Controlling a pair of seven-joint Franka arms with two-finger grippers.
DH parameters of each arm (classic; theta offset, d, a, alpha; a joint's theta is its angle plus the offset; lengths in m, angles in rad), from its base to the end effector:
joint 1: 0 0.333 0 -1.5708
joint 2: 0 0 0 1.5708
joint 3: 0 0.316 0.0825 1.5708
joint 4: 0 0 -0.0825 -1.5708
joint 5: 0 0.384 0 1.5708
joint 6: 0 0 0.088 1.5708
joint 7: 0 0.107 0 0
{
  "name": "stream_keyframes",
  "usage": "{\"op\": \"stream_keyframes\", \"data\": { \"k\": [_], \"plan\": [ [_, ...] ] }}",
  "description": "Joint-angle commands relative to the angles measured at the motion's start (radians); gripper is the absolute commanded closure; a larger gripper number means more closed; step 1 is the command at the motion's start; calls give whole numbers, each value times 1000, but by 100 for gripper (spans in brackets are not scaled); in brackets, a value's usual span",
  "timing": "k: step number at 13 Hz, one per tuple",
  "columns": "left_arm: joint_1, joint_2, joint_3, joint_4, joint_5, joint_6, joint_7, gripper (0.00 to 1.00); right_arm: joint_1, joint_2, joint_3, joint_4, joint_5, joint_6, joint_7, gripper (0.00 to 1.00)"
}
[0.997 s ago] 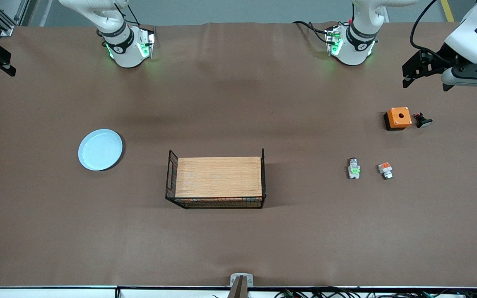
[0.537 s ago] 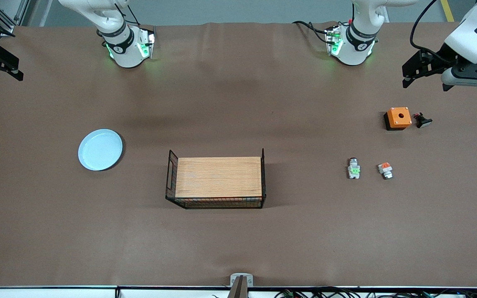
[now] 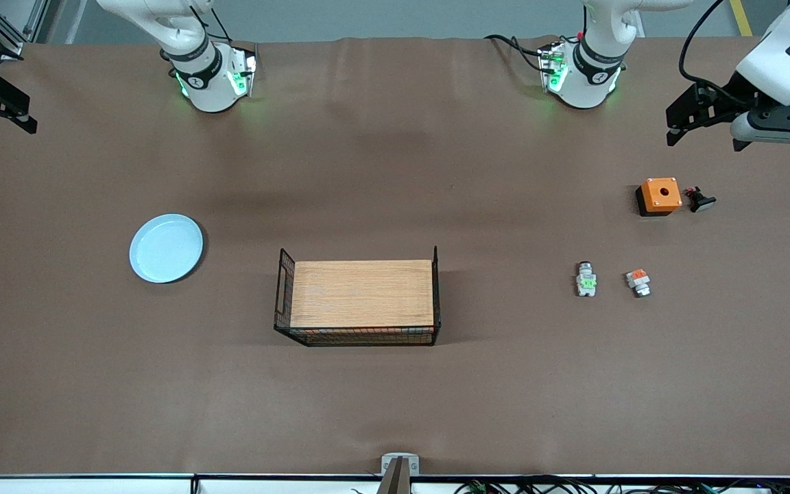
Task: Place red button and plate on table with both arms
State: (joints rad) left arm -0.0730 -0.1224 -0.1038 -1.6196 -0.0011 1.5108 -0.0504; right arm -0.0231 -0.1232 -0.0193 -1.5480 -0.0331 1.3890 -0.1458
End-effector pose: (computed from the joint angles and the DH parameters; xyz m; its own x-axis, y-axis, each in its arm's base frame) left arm 0.5012 -0.0935 0.6611 0.9920 -0.1255 0.0135 -0.1254 -0.9921 -0.0109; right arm 0.4944 -0.0257 0.6842 0.9944 0.0975 -0.0398 0.0985 -0.9948 0.0249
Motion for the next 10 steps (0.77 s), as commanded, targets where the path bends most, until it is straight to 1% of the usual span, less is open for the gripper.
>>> {"op": "stream_keyframes", "data": {
  "k": [1,10],
  "plan": [
    [6,-26,-10,-20,3,8,10,0,3,22,1,31,4,-13,14,0],
    [6,-29,-11,-20,3,9,10,0,5,31,2,39,7,-11,14,0]
  ]
}}
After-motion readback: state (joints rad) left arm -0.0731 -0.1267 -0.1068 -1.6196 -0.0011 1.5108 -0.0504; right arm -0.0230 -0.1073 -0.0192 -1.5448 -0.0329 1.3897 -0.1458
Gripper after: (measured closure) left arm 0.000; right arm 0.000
